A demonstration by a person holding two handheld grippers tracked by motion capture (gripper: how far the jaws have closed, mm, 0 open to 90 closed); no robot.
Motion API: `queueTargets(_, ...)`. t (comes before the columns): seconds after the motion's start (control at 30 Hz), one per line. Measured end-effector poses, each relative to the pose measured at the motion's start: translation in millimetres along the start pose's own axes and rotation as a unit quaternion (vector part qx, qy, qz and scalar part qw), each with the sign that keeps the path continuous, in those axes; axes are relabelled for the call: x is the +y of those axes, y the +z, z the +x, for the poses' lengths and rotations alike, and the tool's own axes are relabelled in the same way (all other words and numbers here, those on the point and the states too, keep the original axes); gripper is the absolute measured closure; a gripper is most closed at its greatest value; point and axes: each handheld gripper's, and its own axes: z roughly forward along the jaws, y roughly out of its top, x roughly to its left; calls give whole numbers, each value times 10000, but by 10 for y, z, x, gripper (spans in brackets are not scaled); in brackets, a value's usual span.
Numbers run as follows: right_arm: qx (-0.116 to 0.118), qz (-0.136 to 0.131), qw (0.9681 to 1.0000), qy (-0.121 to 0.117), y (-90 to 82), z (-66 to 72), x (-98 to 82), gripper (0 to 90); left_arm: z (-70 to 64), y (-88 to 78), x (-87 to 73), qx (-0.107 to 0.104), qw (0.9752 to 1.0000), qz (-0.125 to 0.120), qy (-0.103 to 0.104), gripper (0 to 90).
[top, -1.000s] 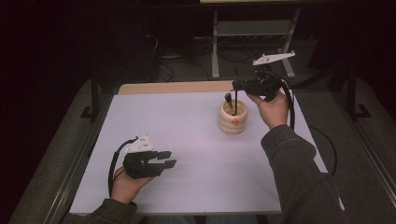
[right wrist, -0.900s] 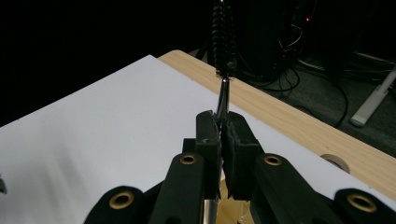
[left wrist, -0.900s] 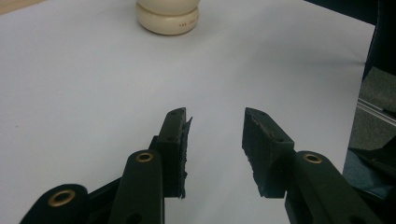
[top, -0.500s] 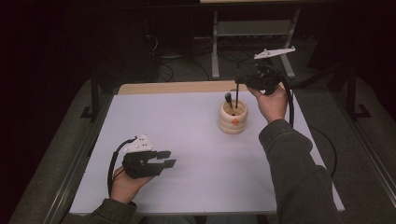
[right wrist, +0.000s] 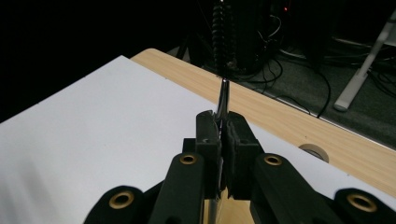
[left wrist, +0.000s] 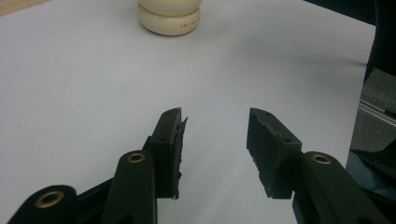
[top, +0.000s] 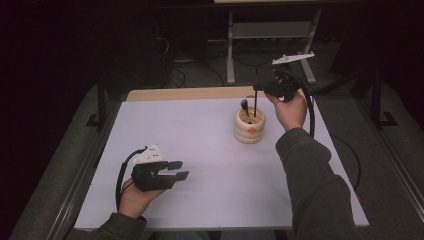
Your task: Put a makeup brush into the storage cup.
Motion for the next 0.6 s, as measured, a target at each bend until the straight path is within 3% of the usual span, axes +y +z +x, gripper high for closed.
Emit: queueTargets(0.6, -78, 28, 9999, 130, 72, -59, -109, 847, -5, 14, 4, 0, 10000, 82, 49, 516)
